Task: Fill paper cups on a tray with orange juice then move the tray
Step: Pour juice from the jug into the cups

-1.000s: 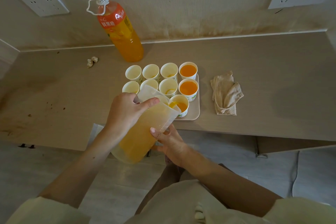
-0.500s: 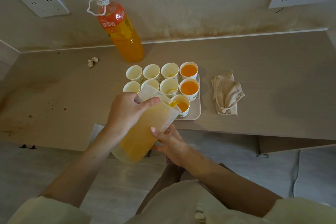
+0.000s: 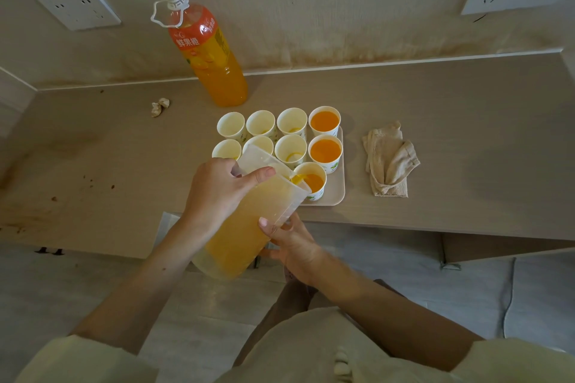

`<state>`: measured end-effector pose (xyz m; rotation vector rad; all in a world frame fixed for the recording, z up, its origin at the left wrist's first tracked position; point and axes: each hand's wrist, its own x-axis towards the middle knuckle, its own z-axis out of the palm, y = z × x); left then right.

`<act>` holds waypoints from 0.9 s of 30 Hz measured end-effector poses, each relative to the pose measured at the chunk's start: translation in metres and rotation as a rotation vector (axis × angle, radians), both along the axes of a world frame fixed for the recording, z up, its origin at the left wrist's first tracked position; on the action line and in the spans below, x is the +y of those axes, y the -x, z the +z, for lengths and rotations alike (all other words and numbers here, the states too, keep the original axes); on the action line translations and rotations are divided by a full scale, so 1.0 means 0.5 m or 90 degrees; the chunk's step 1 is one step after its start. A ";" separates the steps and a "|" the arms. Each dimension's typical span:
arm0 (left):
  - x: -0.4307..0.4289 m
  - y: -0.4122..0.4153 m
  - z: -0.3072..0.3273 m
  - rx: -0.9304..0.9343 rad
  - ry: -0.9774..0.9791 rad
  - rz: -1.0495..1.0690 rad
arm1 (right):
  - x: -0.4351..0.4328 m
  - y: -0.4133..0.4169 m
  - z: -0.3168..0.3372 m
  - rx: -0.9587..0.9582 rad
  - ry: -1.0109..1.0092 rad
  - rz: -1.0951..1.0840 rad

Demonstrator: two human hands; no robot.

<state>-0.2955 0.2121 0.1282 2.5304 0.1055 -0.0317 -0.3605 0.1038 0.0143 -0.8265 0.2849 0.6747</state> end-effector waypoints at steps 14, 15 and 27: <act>-0.013 -0.002 0.001 -0.005 -0.007 -0.007 | -0.009 -0.003 -0.002 -0.003 0.004 0.000; -0.014 -0.002 0.001 -0.007 -0.009 -0.009 | -0.009 -0.003 -0.002 -0.006 0.007 0.003; -0.024 -0.006 0.003 -0.003 -0.019 -0.015 | -0.018 -0.005 -0.007 0.008 -0.007 0.000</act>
